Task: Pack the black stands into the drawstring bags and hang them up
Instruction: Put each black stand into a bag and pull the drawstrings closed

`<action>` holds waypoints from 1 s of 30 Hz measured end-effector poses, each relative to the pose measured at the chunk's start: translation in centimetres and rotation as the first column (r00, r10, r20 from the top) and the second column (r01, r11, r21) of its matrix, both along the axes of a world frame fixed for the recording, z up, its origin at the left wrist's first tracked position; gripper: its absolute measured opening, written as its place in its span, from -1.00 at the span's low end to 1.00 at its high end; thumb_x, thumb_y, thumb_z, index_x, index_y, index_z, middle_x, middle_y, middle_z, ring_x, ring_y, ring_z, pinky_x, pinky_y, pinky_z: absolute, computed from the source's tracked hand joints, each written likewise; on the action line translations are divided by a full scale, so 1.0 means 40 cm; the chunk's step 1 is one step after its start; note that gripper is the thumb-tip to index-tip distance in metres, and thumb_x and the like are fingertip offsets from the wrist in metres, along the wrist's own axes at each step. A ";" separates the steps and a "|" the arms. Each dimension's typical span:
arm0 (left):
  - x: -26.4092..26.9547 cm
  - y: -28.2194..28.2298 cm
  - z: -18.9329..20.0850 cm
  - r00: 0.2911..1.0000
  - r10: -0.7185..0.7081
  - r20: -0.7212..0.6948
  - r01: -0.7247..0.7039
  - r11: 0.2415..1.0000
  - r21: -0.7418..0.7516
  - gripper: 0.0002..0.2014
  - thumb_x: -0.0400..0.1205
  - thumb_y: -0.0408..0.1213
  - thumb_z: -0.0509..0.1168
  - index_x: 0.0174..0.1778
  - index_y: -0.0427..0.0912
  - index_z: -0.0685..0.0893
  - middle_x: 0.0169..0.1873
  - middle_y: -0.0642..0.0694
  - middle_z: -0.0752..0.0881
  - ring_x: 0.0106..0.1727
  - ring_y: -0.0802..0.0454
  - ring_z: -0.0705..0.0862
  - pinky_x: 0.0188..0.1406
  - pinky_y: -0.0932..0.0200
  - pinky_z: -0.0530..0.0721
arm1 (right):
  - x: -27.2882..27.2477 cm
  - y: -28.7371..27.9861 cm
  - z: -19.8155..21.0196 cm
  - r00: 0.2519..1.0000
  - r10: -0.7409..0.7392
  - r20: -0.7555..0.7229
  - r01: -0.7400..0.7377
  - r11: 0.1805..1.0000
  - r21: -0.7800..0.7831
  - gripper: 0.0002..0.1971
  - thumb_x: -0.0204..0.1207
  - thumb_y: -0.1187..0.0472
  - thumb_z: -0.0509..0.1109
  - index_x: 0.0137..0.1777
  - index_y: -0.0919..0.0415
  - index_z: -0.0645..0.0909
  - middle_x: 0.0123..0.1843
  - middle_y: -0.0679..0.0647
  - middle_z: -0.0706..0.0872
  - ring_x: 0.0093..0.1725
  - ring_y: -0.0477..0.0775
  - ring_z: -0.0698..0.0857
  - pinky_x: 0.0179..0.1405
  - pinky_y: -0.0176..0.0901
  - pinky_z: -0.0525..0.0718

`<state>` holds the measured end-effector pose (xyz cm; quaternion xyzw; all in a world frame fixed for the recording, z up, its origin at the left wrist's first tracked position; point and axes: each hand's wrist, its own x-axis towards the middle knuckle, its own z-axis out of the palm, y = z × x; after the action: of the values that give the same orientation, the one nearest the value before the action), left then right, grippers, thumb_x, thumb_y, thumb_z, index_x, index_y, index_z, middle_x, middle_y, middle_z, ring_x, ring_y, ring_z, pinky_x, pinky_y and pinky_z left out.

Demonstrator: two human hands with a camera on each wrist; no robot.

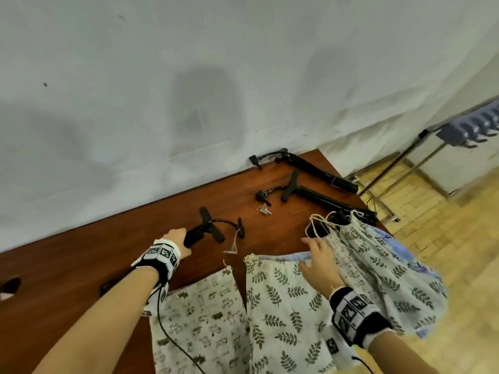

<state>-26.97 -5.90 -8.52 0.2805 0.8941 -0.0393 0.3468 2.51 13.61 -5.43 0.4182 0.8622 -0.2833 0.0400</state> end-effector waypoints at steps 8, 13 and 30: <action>0.034 0.153 0.206 0.988 -0.154 0.008 0.141 0.921 0.362 -0.56 0.46 -0.22 0.42 0.26 -0.14 0.54 0.10 -0.18 0.70 0.03 -0.18 0.71 0.02 -0.05 0.71 | -0.149 -0.098 0.168 0.957 0.259 -0.129 -0.226 0.947 0.228 0.03 0.44 -0.13 0.44 0.70 0.12 -0.18 0.72 -0.04 -0.09 0.69 -0.04 -0.13 0.64 0.06 -0.04; 0.099 0.192 0.293 0.960 -0.275 0.048 0.212 0.830 0.516 -0.57 0.42 -0.28 0.47 0.21 -0.15 0.61 0.04 -0.15 0.73 0.04 -0.15 0.71 0.05 -0.03 0.68 | -0.165 -0.074 0.214 0.991 0.088 -0.096 -0.050 0.937 0.346 0.33 0.18 -0.36 0.51 0.67 0.03 -0.38 0.73 -0.06 -0.24 0.69 -0.07 -0.27 0.60 0.30 -0.16; 0.295 0.309 0.361 0.791 -0.044 0.610 -0.488 0.556 0.673 -0.68 0.49 -0.38 0.48 0.17 -0.23 0.70 0.07 -0.23 0.77 0.16 -0.14 0.72 0.24 -0.07 0.66 | -0.163 -0.079 0.201 0.752 -0.171 -0.637 -0.033 0.955 -0.296 0.15 0.17 0.37 0.68 0.65 -0.07 0.03 0.47 -0.02 0.52 0.43 -0.06 0.55 0.40 -0.05 0.57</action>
<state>-15.18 6.45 5.90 0.2821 0.6965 0.5004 0.4300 -4.01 10.45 2.59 0.3137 0.7541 -0.5356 -0.2145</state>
